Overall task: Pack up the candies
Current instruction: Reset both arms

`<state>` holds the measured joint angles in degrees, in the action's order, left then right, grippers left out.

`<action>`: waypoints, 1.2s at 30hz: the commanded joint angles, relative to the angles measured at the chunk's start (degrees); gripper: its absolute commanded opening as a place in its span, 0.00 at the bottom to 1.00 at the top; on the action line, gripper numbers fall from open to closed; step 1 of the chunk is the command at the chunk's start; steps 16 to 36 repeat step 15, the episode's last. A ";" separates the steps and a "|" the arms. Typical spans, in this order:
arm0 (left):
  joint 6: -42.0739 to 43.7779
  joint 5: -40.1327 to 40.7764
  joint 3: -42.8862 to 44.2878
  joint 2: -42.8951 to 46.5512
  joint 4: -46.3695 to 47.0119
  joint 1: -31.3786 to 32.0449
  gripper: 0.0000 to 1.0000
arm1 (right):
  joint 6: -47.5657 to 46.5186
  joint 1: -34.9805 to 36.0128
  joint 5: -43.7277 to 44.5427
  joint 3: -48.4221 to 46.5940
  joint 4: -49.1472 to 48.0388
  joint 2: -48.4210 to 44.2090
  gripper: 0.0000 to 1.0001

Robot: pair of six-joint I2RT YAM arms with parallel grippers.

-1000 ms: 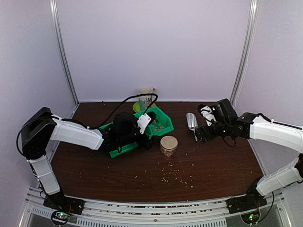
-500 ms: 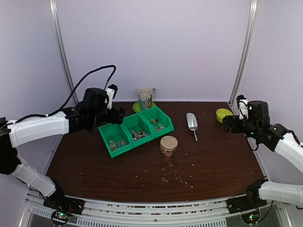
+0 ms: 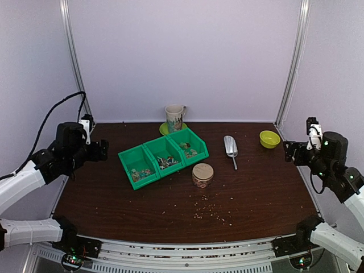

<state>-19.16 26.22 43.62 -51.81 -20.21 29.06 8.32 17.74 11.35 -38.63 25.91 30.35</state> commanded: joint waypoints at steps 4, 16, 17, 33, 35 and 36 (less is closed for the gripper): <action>-2.41 2.66 -5.45 9.74 -4.00 -0.87 0.98 | -2.42 0.51 -1.89 2.67 -0.27 -8.30 0.99; -4.50 8.11 -5.34 13.90 -9.87 -0.93 0.98 | -0.63 0.40 1.88 3.91 -1.35 -9.84 0.99; -4.50 8.11 -5.34 13.90 -9.87 -0.93 0.98 | -0.63 0.40 1.88 3.91 -1.35 -9.84 0.99; -4.50 8.11 -5.34 13.90 -9.87 -0.93 0.98 | -0.63 0.40 1.88 3.91 -1.35 -9.84 0.99; -4.50 8.11 -5.34 13.90 -9.87 -0.93 0.98 | -0.63 0.40 1.88 3.91 -1.35 -9.84 0.99; -4.50 8.11 -5.34 13.90 -9.87 -0.93 0.98 | -0.63 0.40 1.88 3.91 -1.35 -9.84 0.99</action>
